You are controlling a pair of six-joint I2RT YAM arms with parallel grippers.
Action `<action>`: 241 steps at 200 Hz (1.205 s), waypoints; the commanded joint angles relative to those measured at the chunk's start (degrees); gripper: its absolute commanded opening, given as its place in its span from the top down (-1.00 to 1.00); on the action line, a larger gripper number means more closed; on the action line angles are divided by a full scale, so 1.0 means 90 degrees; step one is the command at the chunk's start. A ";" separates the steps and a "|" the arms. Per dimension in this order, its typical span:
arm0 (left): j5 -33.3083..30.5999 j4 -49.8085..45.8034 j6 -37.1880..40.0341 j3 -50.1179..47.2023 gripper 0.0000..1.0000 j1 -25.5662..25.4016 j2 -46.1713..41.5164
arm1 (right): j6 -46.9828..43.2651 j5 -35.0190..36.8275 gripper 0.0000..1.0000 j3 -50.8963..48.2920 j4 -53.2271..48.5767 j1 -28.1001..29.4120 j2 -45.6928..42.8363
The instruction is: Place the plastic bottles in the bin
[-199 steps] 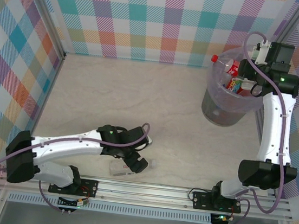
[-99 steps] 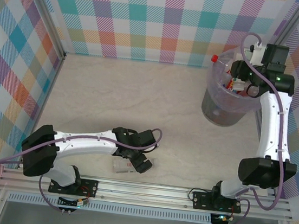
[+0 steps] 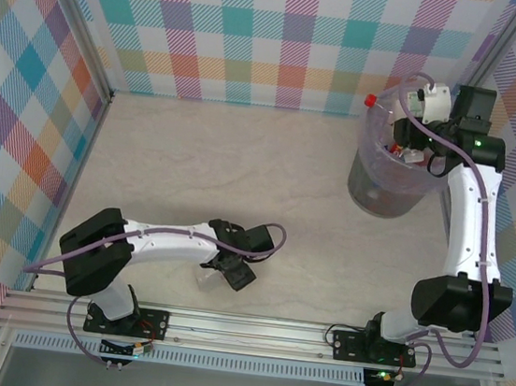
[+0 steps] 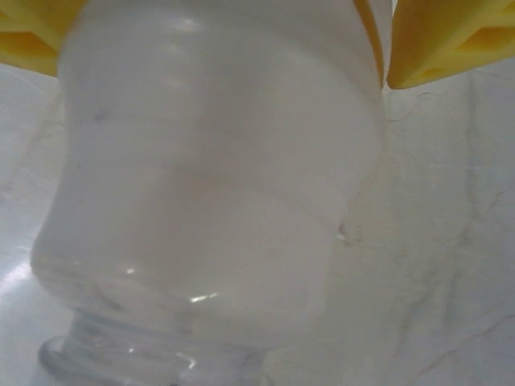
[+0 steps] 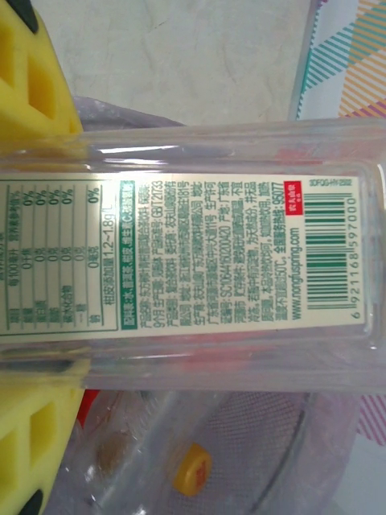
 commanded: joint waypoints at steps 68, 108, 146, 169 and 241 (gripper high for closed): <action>-0.0423 0.0132 -0.0785 0.0141 -0.28 0.0643 -0.0135 | -0.1095 -0.1048 -0.55 0.0065 -0.0432 -0.0490 -0.0140; -0.0514 0.0236 -0.1154 0.0099 -0.19 0.0926 -0.0379 | -0.0837 -0.0935 -0.75 0.0298 -0.0421 -0.0493 -0.0075; -0.0525 0.0252 -0.1344 0.0192 -0.14 0.1017 -0.0412 | -0.0274 -0.1079 -0.43 0.0847 -0.0536 -0.0493 0.0089; -0.0510 0.0288 -0.1476 0.0268 -0.11 0.1055 -0.0358 | 0.0293 -0.1479 -0.14 0.0990 -0.0490 -0.0479 0.0274; -0.0456 0.0395 -0.1815 0.0515 -0.05 0.1094 -0.0410 | 0.1193 -0.0895 0.22 0.0505 0.0109 -0.0138 0.0687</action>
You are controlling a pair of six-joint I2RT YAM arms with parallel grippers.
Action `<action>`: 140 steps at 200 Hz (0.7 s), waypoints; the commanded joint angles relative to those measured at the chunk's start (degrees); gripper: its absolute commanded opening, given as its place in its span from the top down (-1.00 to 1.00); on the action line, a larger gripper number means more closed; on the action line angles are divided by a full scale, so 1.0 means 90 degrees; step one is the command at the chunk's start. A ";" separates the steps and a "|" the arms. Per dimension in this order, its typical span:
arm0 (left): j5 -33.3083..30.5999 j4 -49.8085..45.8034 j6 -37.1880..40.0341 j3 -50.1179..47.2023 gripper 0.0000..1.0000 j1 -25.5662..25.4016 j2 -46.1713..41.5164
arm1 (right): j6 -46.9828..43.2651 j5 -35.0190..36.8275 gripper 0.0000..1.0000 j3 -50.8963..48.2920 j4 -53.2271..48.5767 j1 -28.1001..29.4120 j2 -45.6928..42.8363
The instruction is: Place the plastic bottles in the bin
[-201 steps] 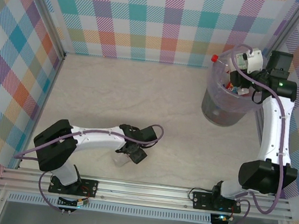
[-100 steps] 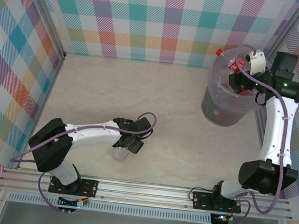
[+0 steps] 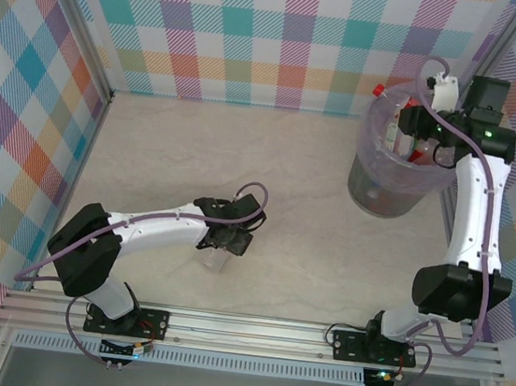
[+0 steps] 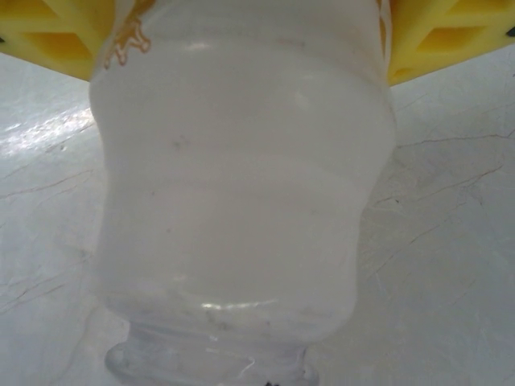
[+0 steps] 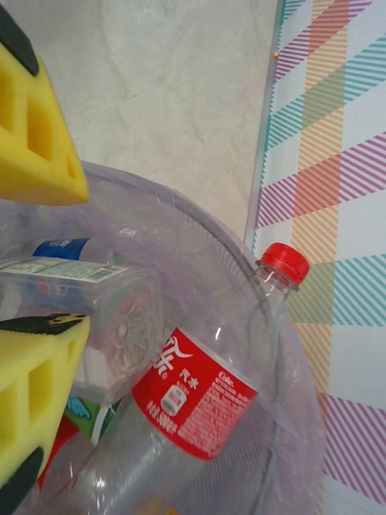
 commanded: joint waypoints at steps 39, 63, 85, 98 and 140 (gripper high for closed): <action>-0.0007 0.0345 -0.0278 0.0122 -0.04 0.0065 -0.0411 | 0.0415 0.0197 0.21 -0.0855 0.0481 0.0114 0.0107; -0.0039 0.0411 -0.0259 0.0073 -0.04 0.0068 -0.0663 | 0.0514 0.0321 0.20 -0.0529 0.0317 0.0117 -0.0109; -0.0076 0.0546 -0.0265 0.0026 -0.04 0.0069 -0.0898 | 0.0799 0.0403 0.13 -0.0013 -0.0041 0.0112 -0.0306; -0.0024 0.0769 -0.0229 -0.0062 -0.03 0.0063 -0.1073 | 0.1017 0.0354 0.05 0.0121 -0.0177 0.0131 -0.0510; 0.0256 0.1676 -0.0153 -0.0485 -0.02 0.0068 -0.1859 | 0.1567 0.0286 -0.24 -0.0661 -0.0172 0.0749 -0.1639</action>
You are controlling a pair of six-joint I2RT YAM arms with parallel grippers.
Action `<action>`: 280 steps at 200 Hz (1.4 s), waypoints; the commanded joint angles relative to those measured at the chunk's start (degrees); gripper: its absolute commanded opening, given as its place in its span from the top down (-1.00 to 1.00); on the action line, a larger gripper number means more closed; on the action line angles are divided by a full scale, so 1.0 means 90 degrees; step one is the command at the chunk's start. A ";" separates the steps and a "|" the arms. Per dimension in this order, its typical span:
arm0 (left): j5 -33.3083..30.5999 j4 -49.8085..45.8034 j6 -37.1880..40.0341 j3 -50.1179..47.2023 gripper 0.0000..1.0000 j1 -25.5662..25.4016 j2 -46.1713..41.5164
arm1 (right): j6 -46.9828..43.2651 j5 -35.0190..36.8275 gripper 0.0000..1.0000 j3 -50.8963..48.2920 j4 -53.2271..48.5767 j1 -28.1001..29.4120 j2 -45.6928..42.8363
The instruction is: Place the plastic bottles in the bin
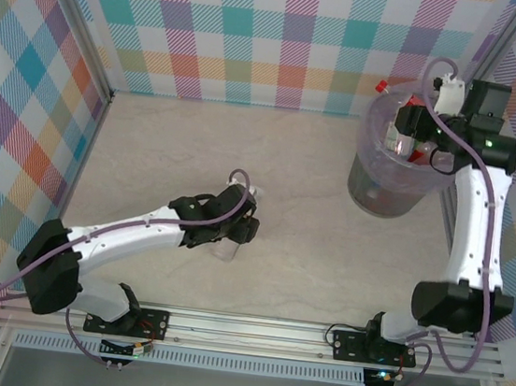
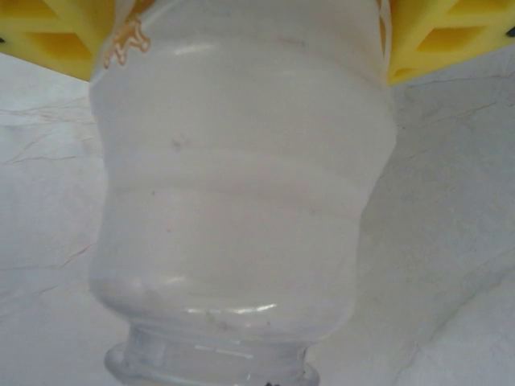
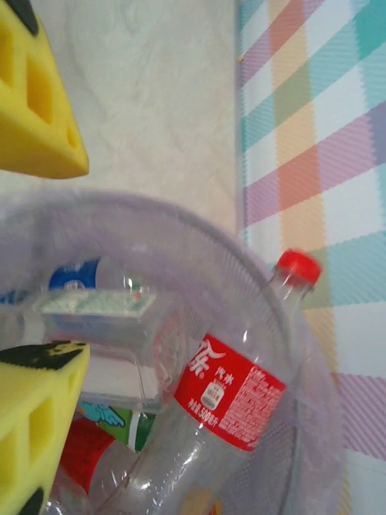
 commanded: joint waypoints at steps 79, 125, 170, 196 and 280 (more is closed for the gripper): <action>0.0765 0.2434 -0.0018 -0.0940 -0.03 0.0064 -0.1457 | 0.2149 -0.0529 -0.52 -0.3158 0.0789 0.2961 -0.2468; 0.1772 0.3442 -0.0108 -0.1014 -0.03 0.0068 -0.1168 | 0.2598 -0.0823 -0.70 -0.4305 0.1203 0.3144 -0.2808; 0.2391 0.3198 -0.0259 -0.0499 0.02 0.0057 -0.0480 | 0.3116 -0.0905 -0.99 -0.4990 0.1668 0.3139 -0.3033; 0.2445 0.3376 -0.0260 -0.0485 0.04 -0.0080 -0.0440 | 0.3306 -0.0809 -0.99 -0.5209 0.1828 0.3151 -0.3091; 0.2737 0.3837 -0.0358 -0.0599 0.10 -0.0087 -0.0366 | 0.3865 -0.1374 -0.87 -0.5596 0.2969 0.3193 -0.2582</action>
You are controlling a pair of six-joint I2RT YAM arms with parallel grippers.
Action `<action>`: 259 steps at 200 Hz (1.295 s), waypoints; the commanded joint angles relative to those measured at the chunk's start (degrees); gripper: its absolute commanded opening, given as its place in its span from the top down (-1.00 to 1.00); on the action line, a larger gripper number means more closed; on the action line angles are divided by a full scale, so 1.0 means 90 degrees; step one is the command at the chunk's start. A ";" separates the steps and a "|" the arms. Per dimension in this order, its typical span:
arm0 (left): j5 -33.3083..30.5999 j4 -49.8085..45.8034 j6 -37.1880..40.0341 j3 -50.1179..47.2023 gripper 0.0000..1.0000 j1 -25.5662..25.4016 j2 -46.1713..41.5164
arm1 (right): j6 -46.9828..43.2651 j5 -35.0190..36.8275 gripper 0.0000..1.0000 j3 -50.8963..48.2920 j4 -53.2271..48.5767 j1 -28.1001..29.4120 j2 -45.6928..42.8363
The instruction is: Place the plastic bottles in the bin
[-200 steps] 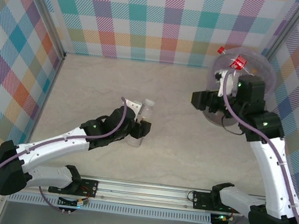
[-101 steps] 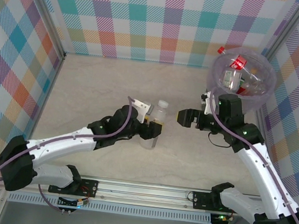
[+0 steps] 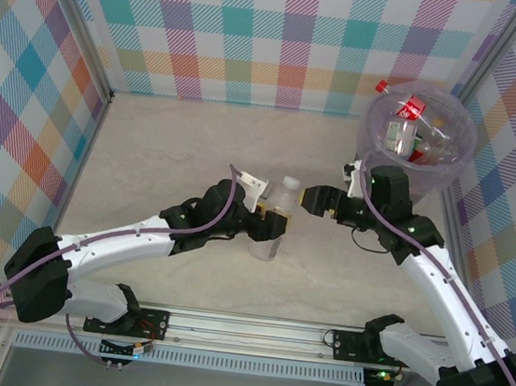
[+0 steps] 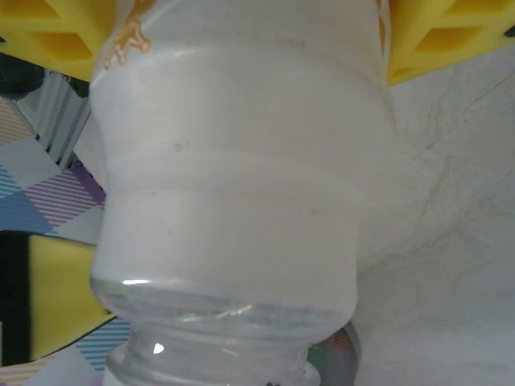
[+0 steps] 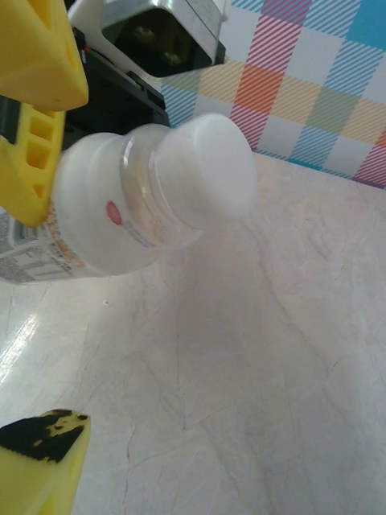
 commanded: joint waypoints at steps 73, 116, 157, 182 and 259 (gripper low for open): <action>0.0472 0.0329 0.0058 0.0320 0.11 -0.0202 0.0211 | 0.0295 -0.0482 -0.65 0.0118 0.1094 0.0539 0.0852; 0.0388 0.0366 0.0094 0.0358 0.11 -0.0253 0.0217 | 0.0280 -0.0458 -0.39 0.0120 0.1127 0.0574 0.1013; 0.0258 0.0342 0.0082 0.0311 0.05 -0.0251 0.0140 | 0.0227 -0.0156 -0.02 0.0083 0.0995 0.0570 0.0839; 0.0276 0.0356 0.0039 0.0330 -0.42 -0.0252 0.0087 | 0.0079 -0.0005 0.05 0.0211 0.0889 0.0571 0.0857; -0.2623 -0.2168 -0.0724 0.0325 -0.99 -0.0058 -0.0999 | -0.2737 0.3754 0.28 0.3626 -0.1319 0.0435 0.1097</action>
